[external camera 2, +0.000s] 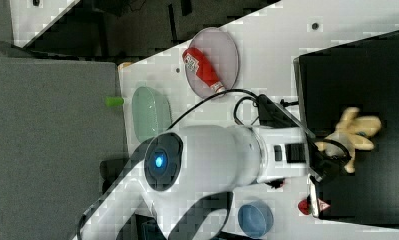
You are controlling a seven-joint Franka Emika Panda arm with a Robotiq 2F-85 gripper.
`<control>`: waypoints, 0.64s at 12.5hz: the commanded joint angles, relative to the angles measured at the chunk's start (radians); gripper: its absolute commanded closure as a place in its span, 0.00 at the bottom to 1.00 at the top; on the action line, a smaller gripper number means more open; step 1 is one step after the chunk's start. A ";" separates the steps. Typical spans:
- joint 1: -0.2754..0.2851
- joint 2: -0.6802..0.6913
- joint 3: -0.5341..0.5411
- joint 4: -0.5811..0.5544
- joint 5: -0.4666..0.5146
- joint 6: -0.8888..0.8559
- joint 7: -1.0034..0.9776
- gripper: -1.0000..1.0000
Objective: Pick banana from table and place on oven.
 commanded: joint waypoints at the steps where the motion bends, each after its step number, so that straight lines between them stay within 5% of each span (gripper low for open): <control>1: 0.039 -0.028 -0.003 0.043 0.001 -0.003 -0.038 0.05; 8: 0.088 -0.181 0.042 0.194 -0.003 -0.193 -0.076 0.00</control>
